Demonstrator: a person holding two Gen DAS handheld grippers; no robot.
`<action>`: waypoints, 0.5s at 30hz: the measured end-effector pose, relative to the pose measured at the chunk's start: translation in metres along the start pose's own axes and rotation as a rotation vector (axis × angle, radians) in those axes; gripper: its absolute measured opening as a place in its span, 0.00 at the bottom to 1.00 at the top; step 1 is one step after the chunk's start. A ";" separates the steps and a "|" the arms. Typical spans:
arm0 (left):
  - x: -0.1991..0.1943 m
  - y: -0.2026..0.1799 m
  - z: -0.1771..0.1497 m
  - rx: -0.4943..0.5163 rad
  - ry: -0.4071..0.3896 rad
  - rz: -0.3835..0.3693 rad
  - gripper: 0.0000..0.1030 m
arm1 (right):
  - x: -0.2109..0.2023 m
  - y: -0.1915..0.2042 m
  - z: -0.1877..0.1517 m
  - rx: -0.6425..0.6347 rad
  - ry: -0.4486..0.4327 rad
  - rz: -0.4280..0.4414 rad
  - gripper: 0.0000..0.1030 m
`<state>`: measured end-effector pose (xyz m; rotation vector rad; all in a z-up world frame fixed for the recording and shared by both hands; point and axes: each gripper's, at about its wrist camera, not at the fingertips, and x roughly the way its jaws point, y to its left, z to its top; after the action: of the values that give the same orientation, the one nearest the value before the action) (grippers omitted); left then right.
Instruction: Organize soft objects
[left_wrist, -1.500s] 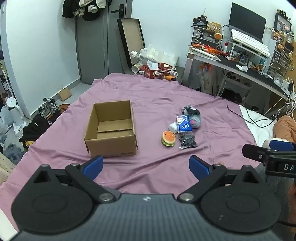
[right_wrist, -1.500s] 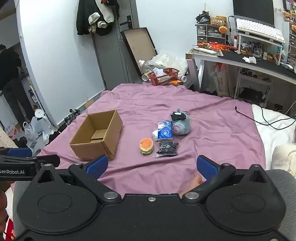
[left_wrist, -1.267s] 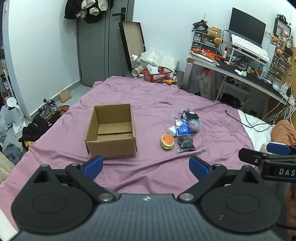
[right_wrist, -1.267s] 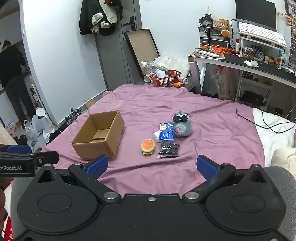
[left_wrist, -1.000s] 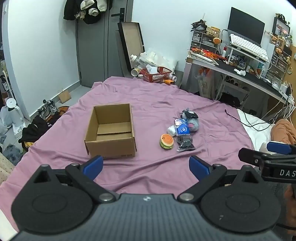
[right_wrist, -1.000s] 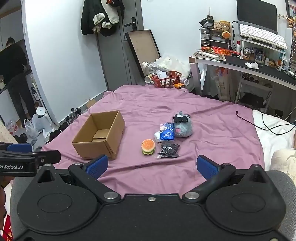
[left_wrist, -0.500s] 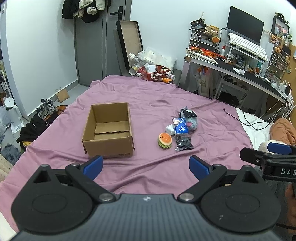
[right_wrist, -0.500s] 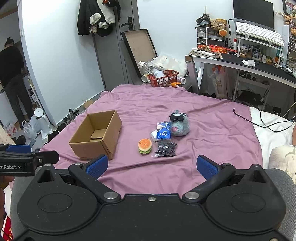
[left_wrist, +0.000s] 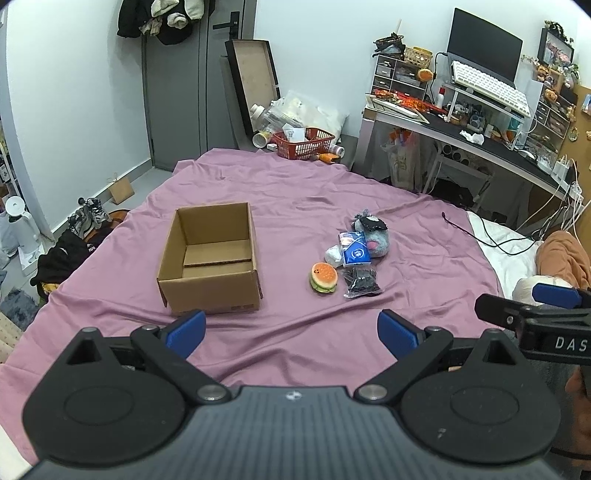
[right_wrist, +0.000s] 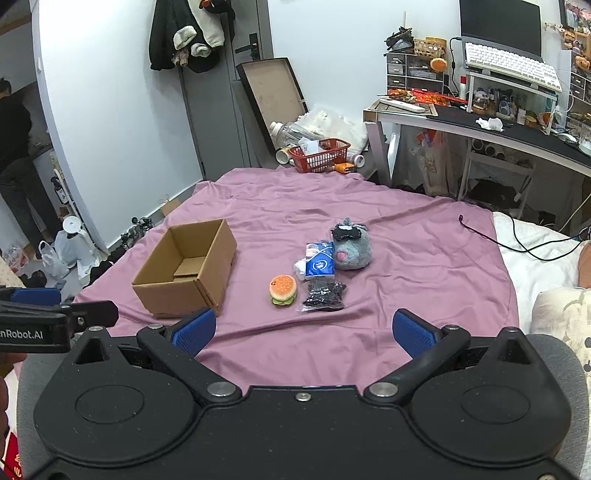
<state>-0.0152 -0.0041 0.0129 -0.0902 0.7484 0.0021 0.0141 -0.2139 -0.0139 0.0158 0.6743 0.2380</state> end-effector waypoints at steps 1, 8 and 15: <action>0.000 -0.001 0.000 0.002 -0.002 -0.001 0.96 | 0.000 0.000 0.000 0.000 0.001 0.001 1.00; -0.001 -0.002 -0.001 0.001 -0.003 -0.006 0.96 | 0.002 -0.004 -0.001 0.007 0.005 -0.008 1.00; -0.001 -0.002 -0.001 0.002 -0.002 -0.008 0.96 | 0.000 -0.004 0.000 0.008 0.000 -0.017 1.00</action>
<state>-0.0168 -0.0061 0.0126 -0.0912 0.7457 -0.0067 0.0148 -0.2176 -0.0145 0.0172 0.6751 0.2188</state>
